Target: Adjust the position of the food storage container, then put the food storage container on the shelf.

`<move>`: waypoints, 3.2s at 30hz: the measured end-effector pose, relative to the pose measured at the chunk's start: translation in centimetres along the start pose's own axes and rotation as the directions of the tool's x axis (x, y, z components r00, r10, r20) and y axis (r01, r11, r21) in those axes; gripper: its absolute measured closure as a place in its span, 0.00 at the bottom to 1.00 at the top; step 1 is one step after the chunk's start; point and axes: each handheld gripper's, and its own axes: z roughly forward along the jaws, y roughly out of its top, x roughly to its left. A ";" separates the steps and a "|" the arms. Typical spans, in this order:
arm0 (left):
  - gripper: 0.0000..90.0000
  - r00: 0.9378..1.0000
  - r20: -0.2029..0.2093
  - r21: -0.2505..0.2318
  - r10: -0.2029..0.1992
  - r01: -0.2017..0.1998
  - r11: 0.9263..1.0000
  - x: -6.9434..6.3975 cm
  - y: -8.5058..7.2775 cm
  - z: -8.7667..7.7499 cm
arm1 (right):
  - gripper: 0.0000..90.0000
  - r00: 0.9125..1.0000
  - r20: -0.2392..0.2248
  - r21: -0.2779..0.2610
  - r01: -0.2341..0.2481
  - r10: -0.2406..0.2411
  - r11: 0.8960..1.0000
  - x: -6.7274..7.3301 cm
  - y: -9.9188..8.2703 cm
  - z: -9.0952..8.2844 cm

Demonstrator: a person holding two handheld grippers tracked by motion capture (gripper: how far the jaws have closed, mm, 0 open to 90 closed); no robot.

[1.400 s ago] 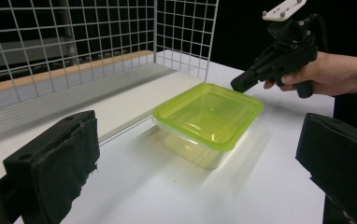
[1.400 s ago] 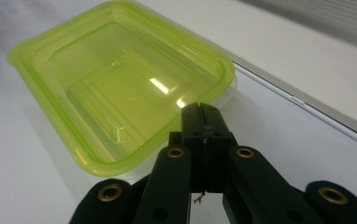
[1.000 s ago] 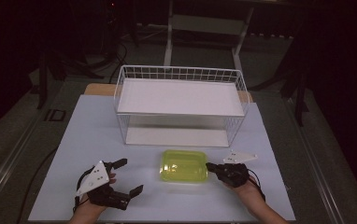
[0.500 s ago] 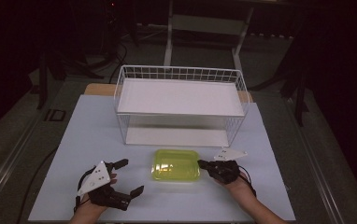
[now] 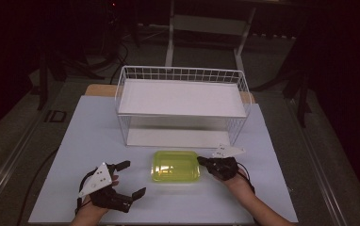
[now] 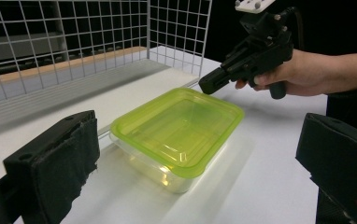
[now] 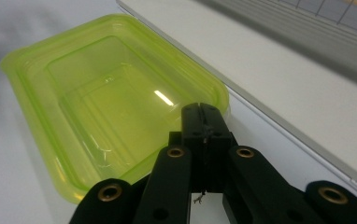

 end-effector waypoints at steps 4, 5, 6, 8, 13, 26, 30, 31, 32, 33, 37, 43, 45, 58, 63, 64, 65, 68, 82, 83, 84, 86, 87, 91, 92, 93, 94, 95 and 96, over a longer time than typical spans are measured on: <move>0.00 1.000 -0.002 0.003 0.000 0.000 1.000 0.0 0.0 0.0 | 1.00 1.000 0.002 0.002 -0.003 0.003 1.000 -0.1 0.3 0.3; 0.00 1.000 -0.004 0.010 0.000 0.000 1.000 0.1 0.0 0.1 | 1.00 1.000 0.000 0.007 -0.007 0.007 1.000 -0.2 0.4 0.3; 0.00 1.000 -0.007 0.018 0.005 -0.005 1.000 0.1 0.0 0.1 | 0.96 1.000 0.001 0.004 -0.007 0.007 1.000 -0.1 0.6 0.2; 0.00 1.000 0.002 0.011 0.018 -0.018 1.000 0.3 0.1 0.3 | 0.86 1.000 -0.003 -0.002 -0.017 0.017 1.000 0.0 0.7 -0.1; 0.00 1.000 0.000 0.035 0.001 -0.001 0.999 0.5 0.4 0.7 | 0.46 0.996 -0.012 -0.040 -0.087 0.087 0.995 -0.1 0.8 -1.7; 0.03 0.971 0.008 0.216 -0.238 0.231 0.949 1.7 1.6 4.5 | 0.28 0.979 -0.095 -0.024 -0.183 0.180 0.983 -0.8 0.7 -4.3; 0.03 0.936 0.018 0.262 -0.353 0.336 0.904 2.2 1.7 5.4 | 0.31 0.971 -0.086 0.044 -0.218 0.221 0.975 -0.6 0.8 -3.7; 0.03 0.926 0.015 0.267 -0.378 0.360 0.894 2.4 1.8 5.6 | 0.33 0.964 -0.083 0.060 -0.249 0.254 0.967 -0.7 0.8 -3.5; 0.03 0.916 0.005 0.268 -0.402 0.386 0.883 2.6 1.8 5.6 | 0.33 0.954 -0.087 0.075 -0.282 0.288 0.957 -0.9 0.9 -3.3; 0.03 0.904 0.005 0.264 -0.428 0.411 0.873 2.9 1.8 5.7 | 0.33 0.940 -0.094 0.081 -0.320 0.327 0.944 -1.0 0.9 -3.2; 0.03 0.876 -0.036 0.289 -0.480 0.469 0.834 3.7 1.7 6.1 | 0.30 0.857 -0.170 0.142 -0.467 0.486 0.873 -2.0 0.9 -2.4; 0.05 0.824 -0.074 0.317 -0.561 0.553 0.770 4.4 0.9 6.8 | 0.21 0.801 -0.175 0.202 -0.540 0.573 0.817 -2.2 1.1 -1.1; 0.05 0.813 -0.086 0.323 -0.576 0.570 0.756 4.5 0.7 7.1 | 0.20 0.774 -0.155 0.203 -0.583 0.614 0.787 -2.3 1.1 -0.8; 0.51 0.734 -0.174 0.393 -0.656 0.663 0.637 4.4 -0.6 8.6 | 0.67 0.650 -0.140 0.271 -0.700 0.747 0.660 -2.2 -0.2 0.8; 0.78 0.730 -0.183 0.377 -0.659 0.671 0.639 4.6 -0.7 8.4 | 0.83 0.654 -0.114 0.265 -0.706 0.748 0.657 -2.1 -0.2 0.6; 0.78 0.720 -0.180 0.374 -0.670 0.680 0.631 4.7 -0.9 8.3 | 0.83 0.652 -0.114 0.262 -0.708 0.749 0.656 -2.1 -0.2 0.6; 0.80 0.714 -0.180 0.370 -0.676 0.686 0.626 4.6 -0.9 8.3 | 0.83 0.649 -0.115 0.260 -0.711 0.752 0.653 -2.0 -0.3 0.6; 0.80 0.729 -0.193 0.366 -0.657 0.675 0.641 4.3 -0.7 8.3 | 0.84 0.654 -0.101 0.258 -0.710 0.749 0.655 -1.8 -0.2 0.5; 0.88 0.729 -0.215 0.332 -0.650 0.680 0.653 3.5 0.0 8.0 | 0.89 0.705 -0.081 0.198 -0.682 0.705 0.705 -0.6 1.0 -0.6; 0.88 0.728 -0.210 0.329 -0.652 0.681 0.654 3.6 0.2 8.1 | 0.89 0.712 -0.081 0.187 -0.676 0.697 0.712 -0.6 1.3 -0.8; 0.88 0.728 -0.205 0.320 -0.654 0.681 0.658 3.7 0.4 8.1 | 0.89 0.716 -0.080 0.177 -0.674 0.693 0.717 -0.7 1.5 -1.0; 0.89 0.743 -0.196 0.310 -0.640 0.666 0.679 3.9 1.0 8.3 | 0.89 0.712 -0.082 0.166 -0.680 0.698 0.714 -0.9 1.7 -1.2; 0.89 0.750 -0.195 0.308 -0.632 0.659 0.687 3.9 1.4 8.4 | 0.89 0.711 -0.083 0.161 -0.682 0.698 0.713 -1.0 1.8 -1.3; 0.89 0.762 -0.184 0.284 -0.620 0.646 0.709 4.2 2.5 9.1 | 0.89 0.711 -0.080 0.123 -0.688 0.698 0.715 -1.9 2.5 -1.8; 0.89 0.763 -0.184 0.278 -0.620 0.645 0.712 4.3 2.8 9.3 | 0.89 0.715 -0.077 0.110 -0.686 0.694 0.719 -2.1 2.7 -1.9; 0.89 0.770 -0.180 0.268 -0.612 0.637 0.723 4.4 3.1 9.5 | 0.89 0.719 -0.073 0.097 -0.685 0.691 0.722 -2.3 2.9 -2.0; 0.89 0.775 -0.177 0.258 -0.607 0.632 0.731 4.5 3.3 9.6 | 0.89 0.722 -0.070 0.082 -0.684 0.689 0.725 -2.5 3.1 -2.1; 0.88 0.779 -0.174 0.254 -0.602 0.626 0.737 4.7 3.5 9.8 | 0.89 0.723 -0.070 0.074 -0.684 0.688 0.726 -2.7 3.2 -2.1; 0.88 0.784 -0.170 0.249 -0.597 0.621 0.744 4.8 3.6 9.9 | 0.89 0.723 -0.070 0.065 -0.684 0.687 0.727 -2.9 3.3 -2.1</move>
